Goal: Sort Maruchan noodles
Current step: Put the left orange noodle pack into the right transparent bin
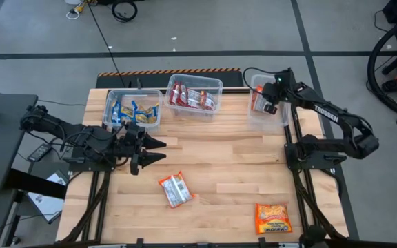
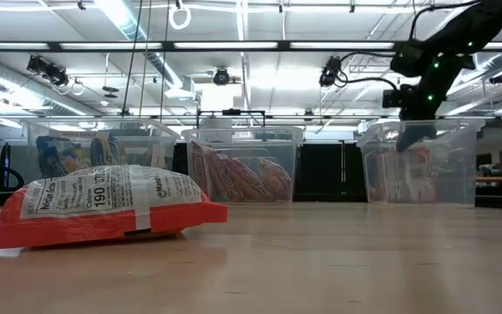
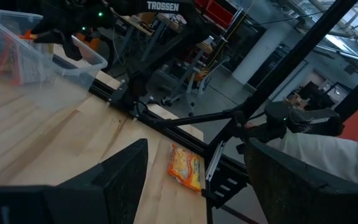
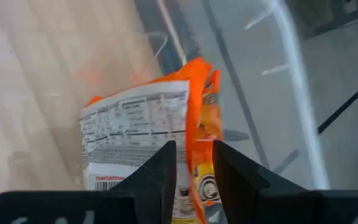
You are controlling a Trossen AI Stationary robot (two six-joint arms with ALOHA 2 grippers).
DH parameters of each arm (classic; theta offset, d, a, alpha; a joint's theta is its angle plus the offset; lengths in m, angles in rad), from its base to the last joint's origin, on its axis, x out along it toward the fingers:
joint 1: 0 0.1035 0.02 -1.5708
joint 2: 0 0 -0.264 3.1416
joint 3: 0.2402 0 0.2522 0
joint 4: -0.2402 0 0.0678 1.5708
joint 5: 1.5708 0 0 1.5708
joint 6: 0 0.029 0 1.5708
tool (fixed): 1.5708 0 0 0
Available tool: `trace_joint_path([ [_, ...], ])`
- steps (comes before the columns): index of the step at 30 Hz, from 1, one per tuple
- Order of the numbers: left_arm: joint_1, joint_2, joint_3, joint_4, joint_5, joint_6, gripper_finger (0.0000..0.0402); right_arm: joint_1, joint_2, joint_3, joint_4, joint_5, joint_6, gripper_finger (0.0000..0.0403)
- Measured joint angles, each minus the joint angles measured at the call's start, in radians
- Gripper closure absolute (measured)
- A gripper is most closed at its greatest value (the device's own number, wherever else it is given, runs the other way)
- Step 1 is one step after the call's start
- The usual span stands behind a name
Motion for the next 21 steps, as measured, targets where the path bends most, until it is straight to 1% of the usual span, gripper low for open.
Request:
trace_joint_path([
  [5, 0.000, 0.000, 0.000, 0.000, 0.000, 0.001, 0.0131, 0.025, -0.089, 0.000, -0.002, 0.001, 0.012, 0.0291],
  [11, 0.000, 0.000, 0.000, 0.000, 0.000, 0.022, 0.0131, 0.097, -0.244, 0.000, -0.002, -0.019, 0.156, 0.0290],
  [16, 0.000, 0.000, 0.000, 0.001, 0.026, 0.060, 0.0131, 0.226, -0.361, 0.043, -0.003, -0.091, 0.370, 0.0291],
  [21, -0.001, 0.000, 0.000, -0.002, 0.037, 0.072, 0.0131, 0.418, -0.390, 0.126, -0.001, -0.095, 0.539, 0.0292],
])
